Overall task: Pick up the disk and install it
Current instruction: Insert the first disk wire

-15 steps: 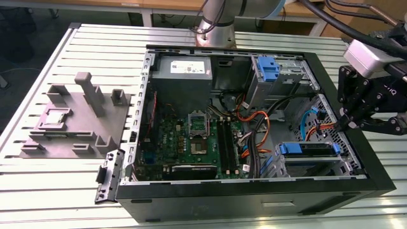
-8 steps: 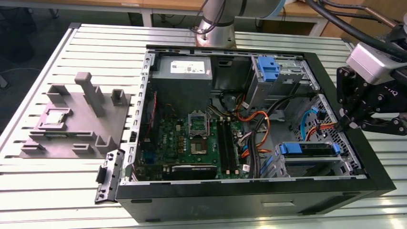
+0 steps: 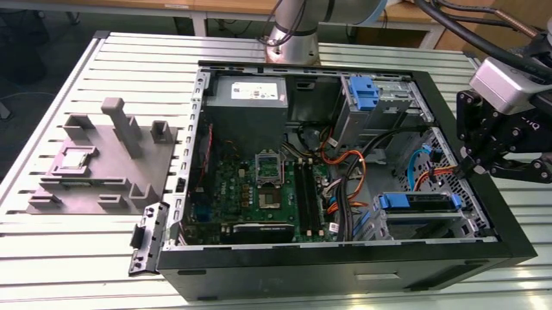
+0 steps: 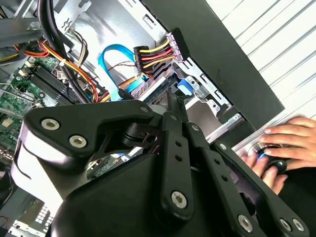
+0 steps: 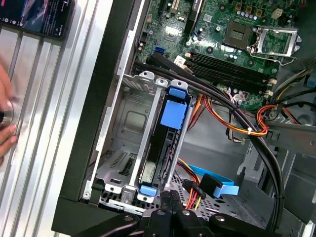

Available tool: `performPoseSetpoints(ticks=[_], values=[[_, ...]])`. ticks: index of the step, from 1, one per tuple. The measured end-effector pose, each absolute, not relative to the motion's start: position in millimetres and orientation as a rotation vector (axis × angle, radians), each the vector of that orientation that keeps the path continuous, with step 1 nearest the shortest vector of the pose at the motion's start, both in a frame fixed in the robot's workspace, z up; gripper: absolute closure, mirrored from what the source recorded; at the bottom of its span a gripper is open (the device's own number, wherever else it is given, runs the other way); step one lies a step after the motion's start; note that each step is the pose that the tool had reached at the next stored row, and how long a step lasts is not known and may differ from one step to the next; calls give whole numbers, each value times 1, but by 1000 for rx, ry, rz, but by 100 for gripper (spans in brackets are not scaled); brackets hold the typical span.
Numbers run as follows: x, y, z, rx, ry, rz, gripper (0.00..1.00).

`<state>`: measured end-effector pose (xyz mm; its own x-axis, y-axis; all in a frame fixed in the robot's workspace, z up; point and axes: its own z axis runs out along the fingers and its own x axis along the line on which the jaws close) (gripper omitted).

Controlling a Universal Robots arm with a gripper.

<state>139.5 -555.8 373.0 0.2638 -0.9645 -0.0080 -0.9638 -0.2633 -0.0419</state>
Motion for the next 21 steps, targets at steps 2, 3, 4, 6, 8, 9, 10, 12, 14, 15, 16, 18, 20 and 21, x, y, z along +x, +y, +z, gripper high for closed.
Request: performPoseSetpoints(ticks=[2,3,4,6,8,9,10,12,14,15,16,18,20,21], values=[[140,-556,373,-2467,1883,-30,90],[140,-556,373,-2467,1883,-30,90],[140,-556,373,-2467,1883,-30,90],[140,-556,373,-2467,1882,-30,90],[140,-556,373,-2476,1871,-29,90],[140,-556,373,-2488,1854,-29,90],[140,-556,373,-2504,1833,-28,90],[139,-556,373,-2529,1797,-28,90],[140,-556,373,-2547,1770,-29,90],[140,-556,373,-2549,1764,-31,90],[140,-555,373,-2551,1760,-34,90],[140,-554,372,-2553,1755,-35,90],[140,-552,372,-2556,1752,-36,90],[140,-551,372,-2557,1750,-36,90]])
